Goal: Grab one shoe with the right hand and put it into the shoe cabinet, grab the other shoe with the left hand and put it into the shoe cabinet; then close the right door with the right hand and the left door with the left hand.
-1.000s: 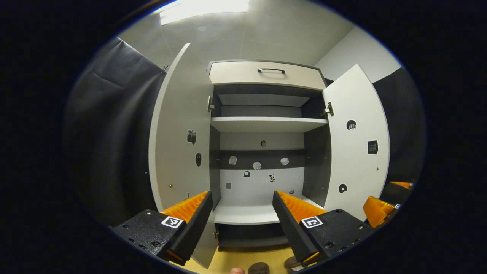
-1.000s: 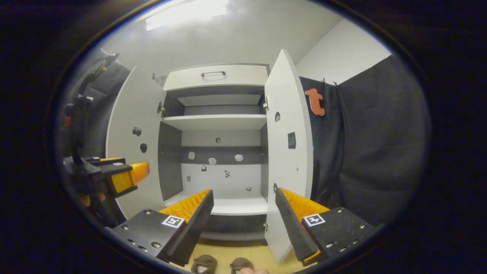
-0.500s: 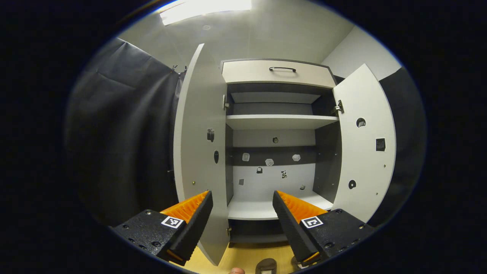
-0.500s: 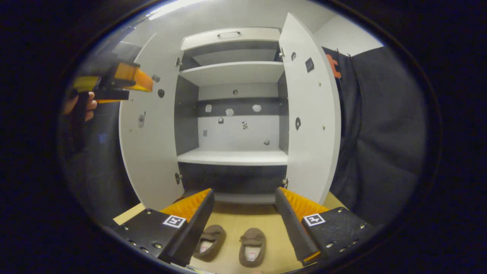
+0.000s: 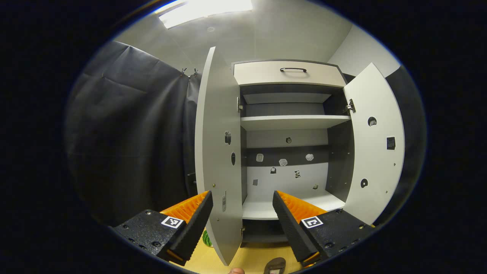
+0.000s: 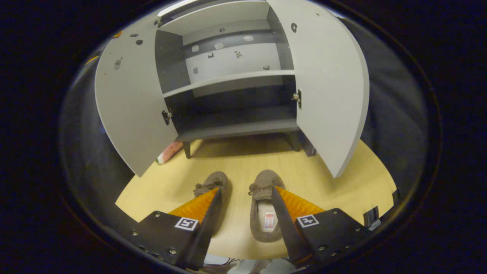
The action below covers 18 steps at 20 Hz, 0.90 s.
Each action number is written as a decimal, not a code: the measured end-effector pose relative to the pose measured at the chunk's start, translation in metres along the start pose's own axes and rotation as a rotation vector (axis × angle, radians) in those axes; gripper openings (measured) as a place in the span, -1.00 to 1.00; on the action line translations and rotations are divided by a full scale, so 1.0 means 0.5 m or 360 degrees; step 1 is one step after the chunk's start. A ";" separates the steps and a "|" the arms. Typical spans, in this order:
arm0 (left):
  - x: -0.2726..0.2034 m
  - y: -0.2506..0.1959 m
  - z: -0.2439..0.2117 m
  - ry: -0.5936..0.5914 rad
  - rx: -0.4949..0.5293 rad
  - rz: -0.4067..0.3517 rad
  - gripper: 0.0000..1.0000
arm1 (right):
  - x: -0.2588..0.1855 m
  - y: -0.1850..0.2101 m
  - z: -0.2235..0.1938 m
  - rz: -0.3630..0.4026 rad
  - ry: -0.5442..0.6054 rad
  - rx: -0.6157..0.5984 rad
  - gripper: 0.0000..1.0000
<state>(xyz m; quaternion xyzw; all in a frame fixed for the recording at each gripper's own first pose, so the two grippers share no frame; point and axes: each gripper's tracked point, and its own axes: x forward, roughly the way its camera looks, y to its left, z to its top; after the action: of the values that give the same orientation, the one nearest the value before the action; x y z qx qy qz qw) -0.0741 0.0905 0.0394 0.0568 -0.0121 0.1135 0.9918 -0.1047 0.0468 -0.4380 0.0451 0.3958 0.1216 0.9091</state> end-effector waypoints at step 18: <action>0.032 0.023 -0.069 0.0088 0.0106 -0.0036 0.92 | 0.265 -0.015 -0.119 -0.0159 0.0262 0.0056 -0.05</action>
<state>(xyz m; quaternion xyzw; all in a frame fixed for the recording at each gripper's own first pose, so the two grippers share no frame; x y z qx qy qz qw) -0.0608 0.1093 0.0072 0.0867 0.0197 0.1043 0.9906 -0.0597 0.0729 -0.5739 0.0313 0.4731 0.0724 0.8775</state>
